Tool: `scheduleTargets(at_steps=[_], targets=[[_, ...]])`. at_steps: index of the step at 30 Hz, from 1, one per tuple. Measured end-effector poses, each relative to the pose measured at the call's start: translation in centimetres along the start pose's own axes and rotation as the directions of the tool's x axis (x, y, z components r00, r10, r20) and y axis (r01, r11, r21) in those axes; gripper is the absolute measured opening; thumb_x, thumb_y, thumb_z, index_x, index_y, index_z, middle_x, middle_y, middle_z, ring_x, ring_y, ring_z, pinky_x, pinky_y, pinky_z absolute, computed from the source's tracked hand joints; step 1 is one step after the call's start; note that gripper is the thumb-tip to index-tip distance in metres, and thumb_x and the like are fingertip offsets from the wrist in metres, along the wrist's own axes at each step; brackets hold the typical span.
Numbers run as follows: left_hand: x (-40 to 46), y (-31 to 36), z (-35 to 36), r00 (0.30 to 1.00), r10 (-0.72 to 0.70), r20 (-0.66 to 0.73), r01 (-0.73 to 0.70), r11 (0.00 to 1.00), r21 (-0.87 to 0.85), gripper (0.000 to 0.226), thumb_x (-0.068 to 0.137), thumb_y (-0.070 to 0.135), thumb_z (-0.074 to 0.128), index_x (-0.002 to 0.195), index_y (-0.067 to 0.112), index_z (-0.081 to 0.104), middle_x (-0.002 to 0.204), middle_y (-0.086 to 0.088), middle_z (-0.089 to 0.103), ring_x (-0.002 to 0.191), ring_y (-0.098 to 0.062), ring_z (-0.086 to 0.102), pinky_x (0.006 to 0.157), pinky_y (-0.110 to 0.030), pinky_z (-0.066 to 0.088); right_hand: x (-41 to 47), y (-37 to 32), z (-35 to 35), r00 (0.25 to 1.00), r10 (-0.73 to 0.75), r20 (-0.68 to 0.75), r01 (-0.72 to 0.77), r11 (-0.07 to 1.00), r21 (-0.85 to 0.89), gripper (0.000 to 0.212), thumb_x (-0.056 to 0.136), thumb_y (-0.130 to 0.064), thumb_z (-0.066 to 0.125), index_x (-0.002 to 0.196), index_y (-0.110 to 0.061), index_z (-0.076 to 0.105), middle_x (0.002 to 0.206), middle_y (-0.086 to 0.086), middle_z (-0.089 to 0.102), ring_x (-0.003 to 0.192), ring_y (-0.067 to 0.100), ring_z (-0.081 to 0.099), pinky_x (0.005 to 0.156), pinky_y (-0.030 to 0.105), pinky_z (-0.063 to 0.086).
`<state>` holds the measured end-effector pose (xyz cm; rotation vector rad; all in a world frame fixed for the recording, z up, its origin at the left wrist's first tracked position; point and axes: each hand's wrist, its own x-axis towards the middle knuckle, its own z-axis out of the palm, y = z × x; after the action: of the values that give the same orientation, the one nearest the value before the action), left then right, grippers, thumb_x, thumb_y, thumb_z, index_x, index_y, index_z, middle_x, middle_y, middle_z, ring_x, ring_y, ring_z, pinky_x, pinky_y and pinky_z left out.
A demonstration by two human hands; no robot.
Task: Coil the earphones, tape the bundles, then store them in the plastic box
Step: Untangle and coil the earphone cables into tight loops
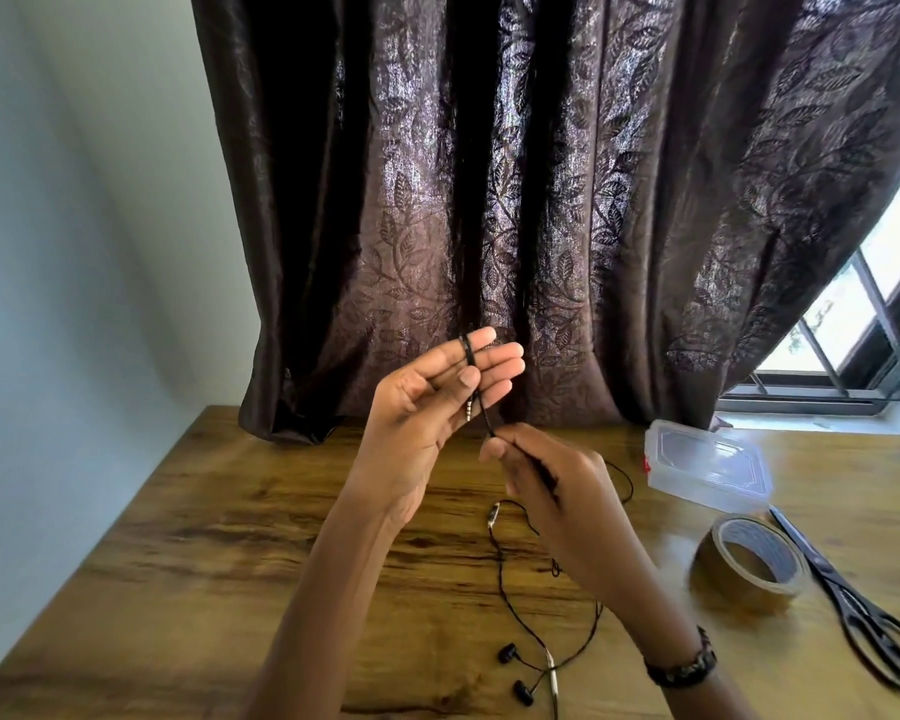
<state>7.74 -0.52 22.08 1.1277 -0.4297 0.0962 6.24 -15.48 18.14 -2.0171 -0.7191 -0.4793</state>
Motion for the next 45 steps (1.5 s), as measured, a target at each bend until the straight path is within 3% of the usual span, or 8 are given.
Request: scheduleTargets(at_steps=[8,11,17,21,28,34,41,45], targets=[[0.1,-0.8,-0.1,0.999,0.018,-0.027,-0.012,0.983,0.185,0.036,0.096,-0.004,0.043,0.131,0.001,0.049,0.114,-0.012,0.069,0.109,-0.021,0.066,0.088,-0.024,0.052,-0.4,-0.6,-1.1,0.996,-0.071,0.055,0.083,0.964,-0.251,0.019,0.101,-0.027,0.046,0.095,-0.019,0.062,0.074,-0.023,0.047,0.063,-0.003,0.049,0.058,0.012,0.039],[-0.1,-0.7,-0.3,1.000,0.009,-0.002,-0.008,0.972,0.234,0.037,0.096,-0.004,0.044,0.132,0.002,0.048,0.114,-0.010,0.069,0.108,-0.020,0.066,0.088,-0.023,0.052,0.1,-1.0,-2.2,0.994,-0.087,0.071,0.104,0.952,-0.289,0.025,0.102,-0.032,0.040,0.097,-0.020,0.061,0.082,-0.014,0.057,0.068,0.005,0.057,0.059,0.026,0.050],[-0.7,0.2,-0.4,0.990,-0.084,0.110,0.054,0.967,0.250,0.037,0.094,-0.005,0.046,0.127,0.009,0.053,0.106,-0.004,0.073,0.101,-0.016,0.069,0.085,-0.019,0.052,2.5,-2.2,-4.8,0.975,-0.192,0.108,0.216,0.929,-0.299,0.026,0.102,-0.029,0.042,0.105,-0.016,0.064,0.092,-0.013,0.060,0.078,0.004,0.059,0.069,0.025,0.051],[-1.2,0.5,-0.2,0.974,-0.096,0.207,0.046,0.972,0.232,0.032,0.094,-0.001,0.044,0.123,0.005,0.057,0.109,-0.011,0.071,0.105,-0.024,0.067,0.088,-0.026,0.053,4.3,-2.4,-6.0,0.965,-0.225,0.133,0.258,0.908,-0.332,0.022,0.101,-0.024,0.043,0.102,-0.015,0.063,0.090,-0.009,0.059,0.077,0.011,0.058,0.068,0.030,0.048],[-1.7,1.5,0.1,0.957,-0.122,0.263,0.057,0.969,0.241,0.031,0.093,0.004,0.044,0.122,0.008,0.056,0.106,-0.012,0.072,0.100,-0.024,0.069,0.082,-0.025,0.054,6.0,-2.5,-6.7,0.941,-0.291,0.171,0.329,0.906,-0.267,0.019,0.101,-0.020,0.047,0.097,-0.011,0.064,0.089,-0.004,0.059,0.080,0.013,0.056,0.072,0.029,0.047],[-1.7,1.9,0.1,0.950,-0.107,0.292,0.029,0.965,0.261,0.028,0.091,0.010,0.047,0.116,0.008,0.060,0.093,-0.007,0.074,0.084,-0.016,0.071,0.073,-0.021,0.053,6.4,-2.4,-6.5,0.940,-0.306,0.148,0.331,0.924,-0.193,0.016,0.098,-0.015,0.053,0.096,-0.007,0.067,0.087,0.000,0.063,0.080,0.009,0.058,0.075,0.015,0.043],[-1.5,1.2,0.2,0.970,-0.038,0.240,0.022,0.997,0.070,0.030,0.091,0.007,0.045,0.118,0.001,0.058,0.085,-0.001,0.072,0.076,-0.008,0.066,0.071,-0.018,0.052,5.0,-1.3,-4.5,0.985,-0.175,0.004,0.175,0.985,0.004,0.015,0.097,-0.011,0.052,0.100,-0.013,0.067,0.082,0.000,0.067,0.073,0.005,0.059,0.069,0.014,0.045],[-1.2,0.8,0.5,0.980,-0.036,0.194,0.036,0.999,0.001,0.033,0.089,0.006,0.046,0.120,0.004,0.058,0.090,-0.002,0.072,0.081,-0.008,0.066,0.075,-0.018,0.053,3.2,-0.5,-2.2,0.995,-0.066,-0.073,0.072,0.994,0.077,0.014,0.097,-0.007,0.051,0.092,-0.013,0.063,0.065,-0.010,0.055,0.059,-0.001,0.050,0.057,0.008,0.036]])
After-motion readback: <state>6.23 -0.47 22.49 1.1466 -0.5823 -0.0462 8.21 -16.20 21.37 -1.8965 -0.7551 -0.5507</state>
